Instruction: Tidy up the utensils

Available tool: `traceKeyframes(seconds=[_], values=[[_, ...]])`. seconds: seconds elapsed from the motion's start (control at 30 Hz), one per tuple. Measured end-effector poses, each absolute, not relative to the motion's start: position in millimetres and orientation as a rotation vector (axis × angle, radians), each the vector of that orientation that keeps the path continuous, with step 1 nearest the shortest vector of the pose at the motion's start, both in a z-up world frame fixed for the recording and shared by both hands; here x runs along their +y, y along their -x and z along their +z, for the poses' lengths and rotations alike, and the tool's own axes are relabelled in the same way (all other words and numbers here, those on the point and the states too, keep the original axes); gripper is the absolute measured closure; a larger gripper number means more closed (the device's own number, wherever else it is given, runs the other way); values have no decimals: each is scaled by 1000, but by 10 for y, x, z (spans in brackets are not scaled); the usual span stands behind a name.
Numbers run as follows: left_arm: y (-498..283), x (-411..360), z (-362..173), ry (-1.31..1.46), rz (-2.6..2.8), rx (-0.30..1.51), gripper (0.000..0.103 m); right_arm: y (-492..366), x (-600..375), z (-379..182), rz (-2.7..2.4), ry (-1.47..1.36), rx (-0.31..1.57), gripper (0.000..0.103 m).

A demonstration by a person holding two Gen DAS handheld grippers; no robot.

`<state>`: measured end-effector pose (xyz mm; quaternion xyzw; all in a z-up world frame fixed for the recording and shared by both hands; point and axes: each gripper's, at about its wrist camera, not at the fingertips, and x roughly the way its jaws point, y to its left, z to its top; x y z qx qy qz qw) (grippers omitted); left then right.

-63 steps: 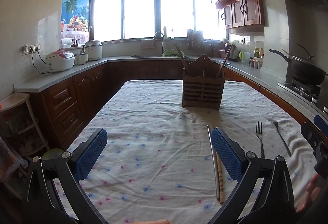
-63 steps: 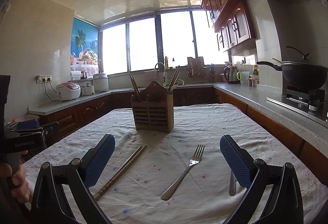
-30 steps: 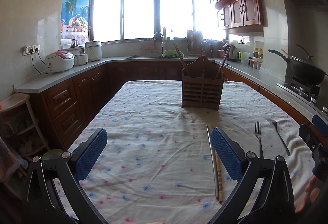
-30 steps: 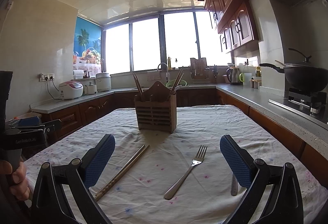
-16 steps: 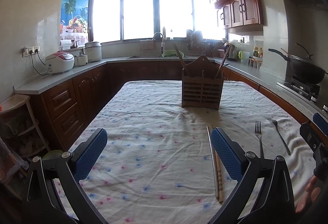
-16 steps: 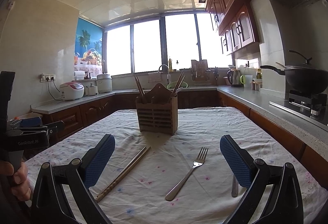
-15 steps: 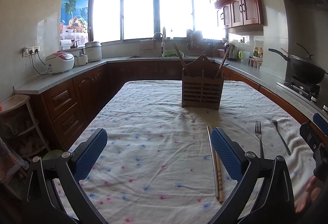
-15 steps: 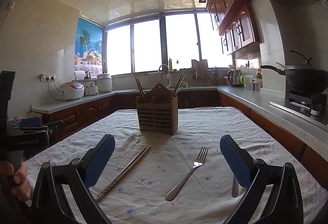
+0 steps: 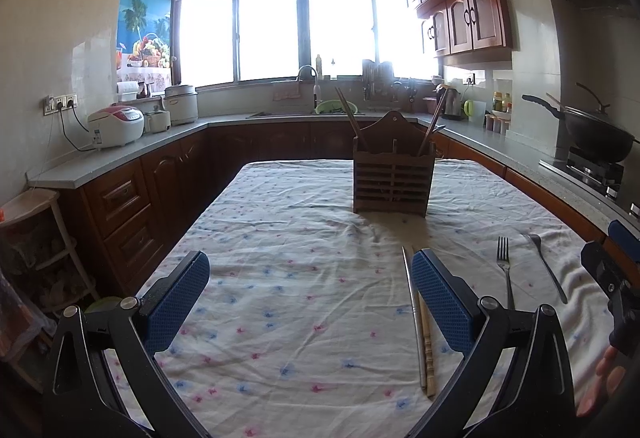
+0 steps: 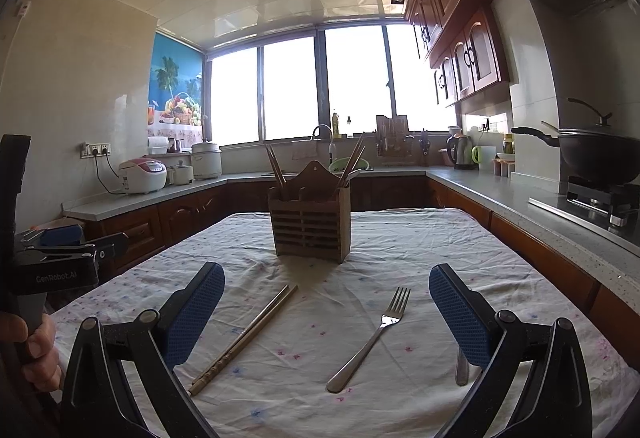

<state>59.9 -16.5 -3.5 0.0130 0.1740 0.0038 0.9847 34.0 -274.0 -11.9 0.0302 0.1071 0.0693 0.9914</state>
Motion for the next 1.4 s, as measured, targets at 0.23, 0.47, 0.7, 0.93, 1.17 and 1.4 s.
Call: traceKeyframes(seconds=[0.23, 0.47, 0.7, 0.93, 1.17, 1.4], values=[[-606, -160, -33, -26, 5, 350, 0, -350, -2718, -114, 143, -58, 214, 0], [-613, -159, -30, -26, 3, 351, 0, -355, -2706, -110, 145, -62, 214, 0], [-637, -161, -26, -26, 1, 351, 0, -370, -2681, -102, 152, -57, 215, 0], [-650, -167, -26, -24, 0, 356, 0, -377, -2681, -103, 154, -59, 216, 0], [-661, -182, -19, -23, -4, 357, 0, -374, -2662, -105, 155, -61, 217, 0], [-704, -182, -34, -18, -13, 367, 0, -408, -2666, -143, 151, -69, 229, 0]])
